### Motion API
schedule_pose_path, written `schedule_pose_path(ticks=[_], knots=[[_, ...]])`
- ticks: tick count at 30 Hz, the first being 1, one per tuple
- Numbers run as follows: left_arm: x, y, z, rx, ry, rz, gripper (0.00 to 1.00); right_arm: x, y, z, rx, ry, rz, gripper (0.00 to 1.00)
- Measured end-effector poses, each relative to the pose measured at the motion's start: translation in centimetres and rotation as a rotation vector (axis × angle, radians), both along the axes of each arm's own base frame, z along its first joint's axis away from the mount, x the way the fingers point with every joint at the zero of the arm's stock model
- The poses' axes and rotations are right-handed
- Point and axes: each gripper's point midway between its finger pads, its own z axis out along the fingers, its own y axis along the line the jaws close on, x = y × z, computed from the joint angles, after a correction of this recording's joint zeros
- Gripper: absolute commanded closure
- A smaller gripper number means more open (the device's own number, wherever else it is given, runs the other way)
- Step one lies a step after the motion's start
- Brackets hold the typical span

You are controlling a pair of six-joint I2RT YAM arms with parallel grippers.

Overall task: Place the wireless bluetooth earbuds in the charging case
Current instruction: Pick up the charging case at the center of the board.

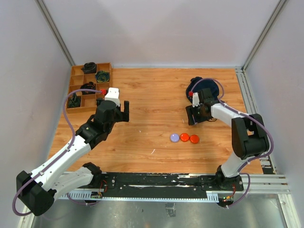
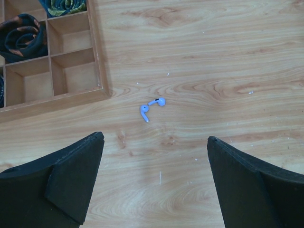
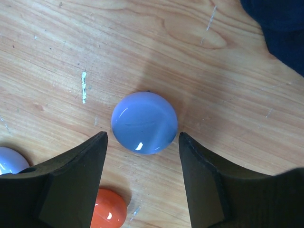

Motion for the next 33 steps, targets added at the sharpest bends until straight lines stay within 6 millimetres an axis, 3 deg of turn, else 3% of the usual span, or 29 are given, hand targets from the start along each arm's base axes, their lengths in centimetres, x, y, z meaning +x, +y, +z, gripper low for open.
schedule_pose_path(ticks=[25, 33], knots=[[-0.1, -0.9, -0.4, -0.026, 0.021, -0.049, 0.04, 1.3, 0.3, -0.6, -0.044, -0.023, 0.036, 0.48], [-0.6, -2.8, -0.7, -0.106, 0.055, -0.117, 0.03, -0.2, 2.1, 0.4, -0.034, -0.054, 0.083, 0.5]])
